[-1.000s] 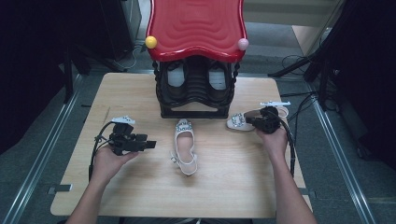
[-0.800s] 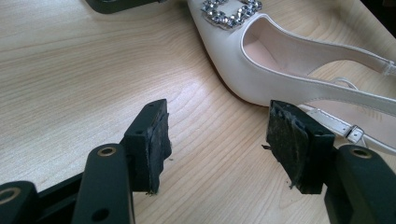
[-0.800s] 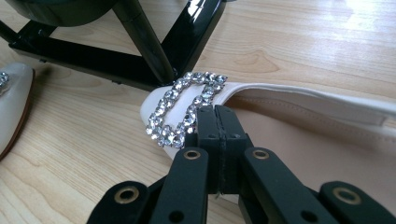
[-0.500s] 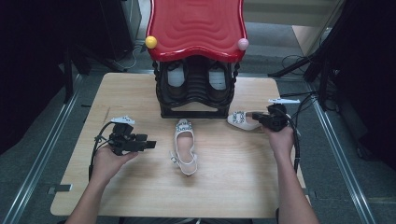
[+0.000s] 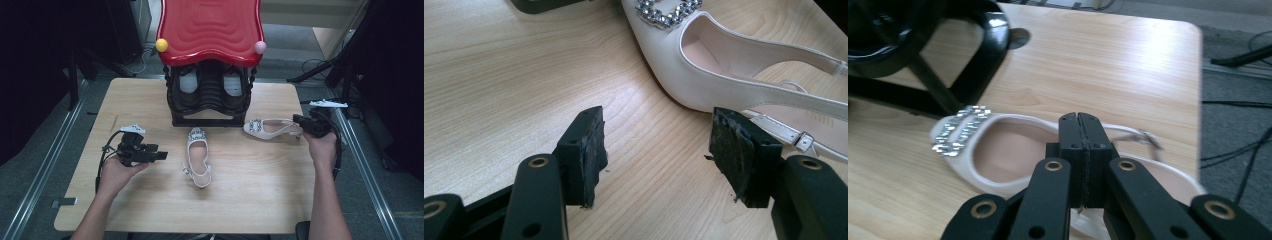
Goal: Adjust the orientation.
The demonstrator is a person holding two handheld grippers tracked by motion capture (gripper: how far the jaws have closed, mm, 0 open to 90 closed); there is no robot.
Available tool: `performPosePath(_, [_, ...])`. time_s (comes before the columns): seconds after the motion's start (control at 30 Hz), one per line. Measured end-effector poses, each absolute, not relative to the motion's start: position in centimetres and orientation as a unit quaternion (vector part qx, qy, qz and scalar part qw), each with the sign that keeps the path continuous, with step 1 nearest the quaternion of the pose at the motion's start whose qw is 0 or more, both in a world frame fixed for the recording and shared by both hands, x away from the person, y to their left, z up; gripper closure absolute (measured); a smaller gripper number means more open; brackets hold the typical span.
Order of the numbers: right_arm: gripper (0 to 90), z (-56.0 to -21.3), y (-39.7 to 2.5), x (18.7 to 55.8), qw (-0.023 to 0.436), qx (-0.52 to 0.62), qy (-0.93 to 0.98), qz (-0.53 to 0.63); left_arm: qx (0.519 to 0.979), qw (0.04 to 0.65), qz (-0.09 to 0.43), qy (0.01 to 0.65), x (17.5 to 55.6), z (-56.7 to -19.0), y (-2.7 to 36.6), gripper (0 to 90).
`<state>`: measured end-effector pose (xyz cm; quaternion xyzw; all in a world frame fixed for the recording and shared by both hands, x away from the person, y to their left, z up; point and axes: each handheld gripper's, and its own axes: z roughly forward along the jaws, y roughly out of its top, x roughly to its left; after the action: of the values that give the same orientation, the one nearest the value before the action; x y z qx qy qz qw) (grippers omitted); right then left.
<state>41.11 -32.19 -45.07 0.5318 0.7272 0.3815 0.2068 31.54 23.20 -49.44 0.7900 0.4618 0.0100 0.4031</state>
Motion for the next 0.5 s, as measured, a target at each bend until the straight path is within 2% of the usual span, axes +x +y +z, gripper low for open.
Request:
performPosePath(0.17, [90.0,-47.1,-33.5,41.6,0.178,0.542,0.737,0.363,0.790,0.405,0.010,0.460,31.5,-49.4,23.2,39.4])
performPosePath(0.5, [90.0,-48.7,-31.9,41.5,0.134,0.530,0.759,0.353,0.787,0.411,0.010,0.461,31.5,-49.2,23.5,38.8])
